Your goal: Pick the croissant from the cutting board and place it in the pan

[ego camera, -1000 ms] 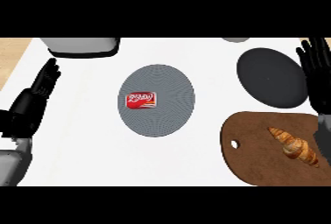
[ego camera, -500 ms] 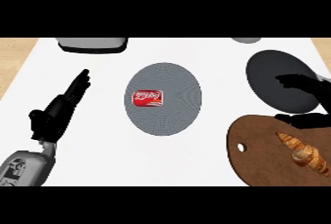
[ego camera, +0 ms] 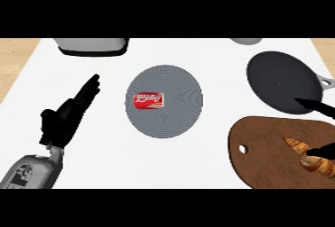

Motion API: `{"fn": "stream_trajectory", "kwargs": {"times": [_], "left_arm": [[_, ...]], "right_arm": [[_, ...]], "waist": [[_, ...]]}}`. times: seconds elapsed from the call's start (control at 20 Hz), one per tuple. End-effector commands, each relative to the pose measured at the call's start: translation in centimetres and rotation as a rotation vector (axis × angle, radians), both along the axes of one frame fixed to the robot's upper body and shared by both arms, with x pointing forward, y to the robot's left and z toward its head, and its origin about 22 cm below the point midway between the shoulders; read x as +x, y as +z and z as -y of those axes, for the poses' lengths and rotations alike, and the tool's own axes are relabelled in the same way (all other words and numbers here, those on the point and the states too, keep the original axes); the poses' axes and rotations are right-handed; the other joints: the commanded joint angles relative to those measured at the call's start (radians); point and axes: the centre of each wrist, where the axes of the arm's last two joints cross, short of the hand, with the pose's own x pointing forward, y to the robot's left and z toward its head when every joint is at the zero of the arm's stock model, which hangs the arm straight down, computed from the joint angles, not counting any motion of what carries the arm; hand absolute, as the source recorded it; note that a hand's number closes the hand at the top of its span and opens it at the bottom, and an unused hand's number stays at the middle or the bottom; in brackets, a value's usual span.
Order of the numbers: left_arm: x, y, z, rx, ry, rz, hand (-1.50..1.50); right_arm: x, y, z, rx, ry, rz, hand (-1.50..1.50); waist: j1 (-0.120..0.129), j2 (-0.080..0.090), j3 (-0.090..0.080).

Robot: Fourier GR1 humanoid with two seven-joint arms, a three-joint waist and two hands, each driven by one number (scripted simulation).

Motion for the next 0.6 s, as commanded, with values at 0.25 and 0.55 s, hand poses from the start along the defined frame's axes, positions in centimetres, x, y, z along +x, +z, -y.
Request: {"fn": "stream_trajectory", "kwargs": {"times": [0.25,0.55], "left_arm": [[-0.1,-0.5,1.5,-0.006,0.002,-0.015,0.0],[-0.3,-0.5,1.4,0.005,-0.005,-0.006,0.0]], "right_arm": [[4.0,6.1,-1.0,-0.468,0.177,-0.151,-1.5],[6.3,8.7,-5.4,-0.725,0.324,-0.396,-1.5]], "waist": [[0.006,-0.001,-0.003],[0.007,-0.005,-0.005]]}}
